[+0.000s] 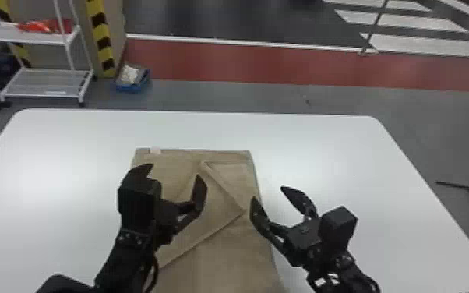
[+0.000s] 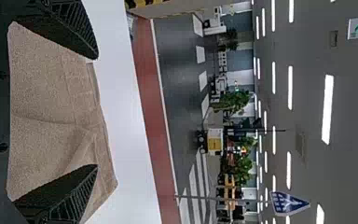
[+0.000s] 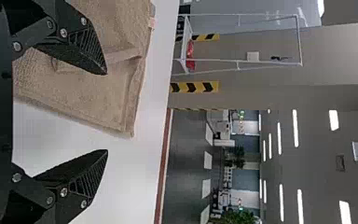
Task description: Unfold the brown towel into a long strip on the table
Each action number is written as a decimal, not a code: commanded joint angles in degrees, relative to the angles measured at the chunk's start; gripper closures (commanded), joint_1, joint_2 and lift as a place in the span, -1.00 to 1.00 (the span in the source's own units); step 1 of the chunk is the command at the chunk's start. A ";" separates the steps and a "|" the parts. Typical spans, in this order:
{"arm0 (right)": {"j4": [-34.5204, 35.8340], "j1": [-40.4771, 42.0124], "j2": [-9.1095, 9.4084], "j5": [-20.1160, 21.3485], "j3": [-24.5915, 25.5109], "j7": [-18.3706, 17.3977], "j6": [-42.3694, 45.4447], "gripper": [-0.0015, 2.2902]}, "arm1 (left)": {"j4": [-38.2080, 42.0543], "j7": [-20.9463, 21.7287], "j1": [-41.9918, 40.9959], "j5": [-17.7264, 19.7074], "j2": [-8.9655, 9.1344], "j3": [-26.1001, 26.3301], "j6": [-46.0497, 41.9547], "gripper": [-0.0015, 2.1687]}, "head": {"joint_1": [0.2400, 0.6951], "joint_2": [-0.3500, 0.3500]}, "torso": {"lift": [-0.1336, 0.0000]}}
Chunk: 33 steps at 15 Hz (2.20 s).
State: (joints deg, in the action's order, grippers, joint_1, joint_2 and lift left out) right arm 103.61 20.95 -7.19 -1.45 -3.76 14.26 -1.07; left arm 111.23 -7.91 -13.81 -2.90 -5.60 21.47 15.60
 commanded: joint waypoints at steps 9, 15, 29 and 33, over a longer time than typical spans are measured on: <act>-9.83 -7.67 0.78 4.09 -5.55 1.30 -5.40 -0.58 | -3.04 0.09 -0.60 0.44 -0.11 -1.26 -4.39 -0.90 | 1.00 -0.14 | -0.75; -9.66 -8.03 0.69 3.56 -6.52 1.30 -6.28 -0.53 | -3.65 0.35 -0.34 0.88 -0.11 -1.70 -4.56 -0.90 | 1.00 -0.13 | -0.75; -3.33 -6.53 0.69 4.35 -7.57 0.94 -9.79 -0.30 | -4.18 0.70 -0.25 0.97 -0.11 -2.05 -4.56 -0.90 | 1.00 -0.05 | -0.75; -0.60 -5.92 0.34 4.27 -6.26 1.38 -14.54 0.28 | -4.27 0.61 -0.25 1.05 -0.11 -2.14 -4.56 -0.90 | 1.00 -0.05 | -0.75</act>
State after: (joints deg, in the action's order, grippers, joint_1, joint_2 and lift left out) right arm 102.64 15.06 -6.83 2.94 -10.66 15.40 -13.01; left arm 107.03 -7.29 -14.06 -1.87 -5.71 19.40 11.06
